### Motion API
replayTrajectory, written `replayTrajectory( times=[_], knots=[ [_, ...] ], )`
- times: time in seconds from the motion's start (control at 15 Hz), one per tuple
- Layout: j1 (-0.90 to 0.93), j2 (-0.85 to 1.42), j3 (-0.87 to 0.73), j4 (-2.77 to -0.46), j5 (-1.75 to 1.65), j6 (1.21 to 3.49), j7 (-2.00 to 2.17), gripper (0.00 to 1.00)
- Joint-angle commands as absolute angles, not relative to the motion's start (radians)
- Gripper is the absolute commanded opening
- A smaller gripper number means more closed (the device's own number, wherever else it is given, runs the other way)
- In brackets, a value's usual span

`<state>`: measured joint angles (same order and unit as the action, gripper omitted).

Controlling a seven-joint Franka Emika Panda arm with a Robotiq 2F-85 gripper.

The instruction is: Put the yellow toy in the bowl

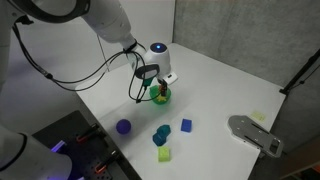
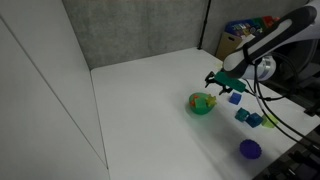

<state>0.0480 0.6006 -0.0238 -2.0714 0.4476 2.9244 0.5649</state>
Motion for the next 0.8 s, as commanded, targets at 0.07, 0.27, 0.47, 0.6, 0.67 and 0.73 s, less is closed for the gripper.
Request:
replayTrajectory(
  times=[0.07, 0.27, 0.47, 0.6, 0.67, 0.73],
  knots=[
    [0.052, 0.443, -0.016, -2.145, 0.431, 2.881, 0.536, 1.00],
    [0.033, 0.336, 0.007, -2.184, 0.431, 2.849, 0.474, 1.00],
    [0.009, 0.215, 0.021, -2.231, 0.420, 2.761, 0.365, 1.00],
    [0.003, 0.141, 0.005, -2.252, 0.392, 2.672, 0.307, 1.00],
    [-0.003, 0.106, -0.004, -2.255, 0.374, 2.617, 0.288, 1.00],
    [-0.010, 0.077, -0.012, -2.256, 0.356, 2.562, 0.273, 1.00]
  ],
)
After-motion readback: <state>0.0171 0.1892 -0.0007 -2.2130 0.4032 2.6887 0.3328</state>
